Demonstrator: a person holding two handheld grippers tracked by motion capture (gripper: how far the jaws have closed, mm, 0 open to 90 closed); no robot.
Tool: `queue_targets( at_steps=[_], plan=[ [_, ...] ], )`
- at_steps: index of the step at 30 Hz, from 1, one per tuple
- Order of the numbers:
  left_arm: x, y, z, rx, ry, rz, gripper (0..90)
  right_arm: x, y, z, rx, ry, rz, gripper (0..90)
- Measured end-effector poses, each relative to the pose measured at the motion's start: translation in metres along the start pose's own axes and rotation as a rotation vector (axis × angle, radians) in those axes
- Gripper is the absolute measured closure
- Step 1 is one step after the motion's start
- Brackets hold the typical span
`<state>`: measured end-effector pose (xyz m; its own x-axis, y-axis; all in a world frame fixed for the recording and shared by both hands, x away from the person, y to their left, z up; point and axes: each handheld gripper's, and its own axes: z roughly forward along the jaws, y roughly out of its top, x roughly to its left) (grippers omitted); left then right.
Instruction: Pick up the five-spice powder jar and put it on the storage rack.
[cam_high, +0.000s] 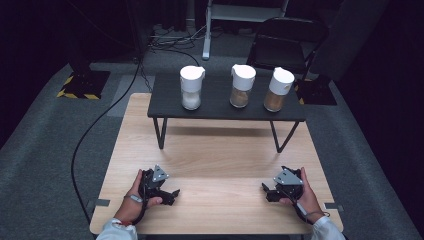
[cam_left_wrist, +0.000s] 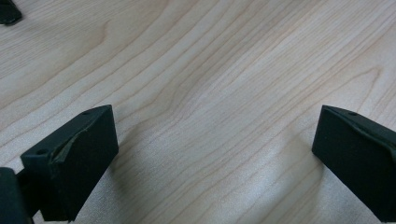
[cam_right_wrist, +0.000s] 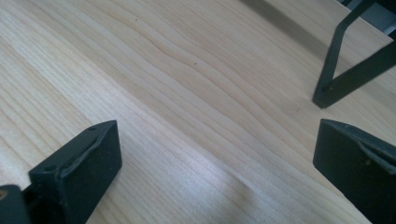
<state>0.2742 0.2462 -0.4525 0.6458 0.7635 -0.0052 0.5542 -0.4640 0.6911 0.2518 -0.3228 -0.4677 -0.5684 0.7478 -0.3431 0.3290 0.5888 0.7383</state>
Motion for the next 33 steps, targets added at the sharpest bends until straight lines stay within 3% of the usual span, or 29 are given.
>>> queue_targets(
  at_steps=[8, 19, 24, 33],
  plan=[
    [0.000, 0.000, 0.000, 0.000, 0.000, 0.001, 0.0, -0.010, -0.006, -0.005, 0.016, 0.016, 0.059, 1.0],
    [0.000, 0.000, 0.000, 0.001, 0.001, -0.002, 0.0, -0.034, -0.008, -0.005, 0.068, 0.096, 0.201, 0.3],
    [0.000, 0.000, 0.000, 0.000, 0.001, -0.001, 0.0, -0.051, -0.010, -0.004, 0.103, 0.152, 0.280, 0.2],
    [0.000, 0.000, 0.000, 0.001, 0.000, -0.001, 0.0, -0.060, -0.013, -0.005, 0.112, 0.169, 0.301, 0.1]
  ],
)
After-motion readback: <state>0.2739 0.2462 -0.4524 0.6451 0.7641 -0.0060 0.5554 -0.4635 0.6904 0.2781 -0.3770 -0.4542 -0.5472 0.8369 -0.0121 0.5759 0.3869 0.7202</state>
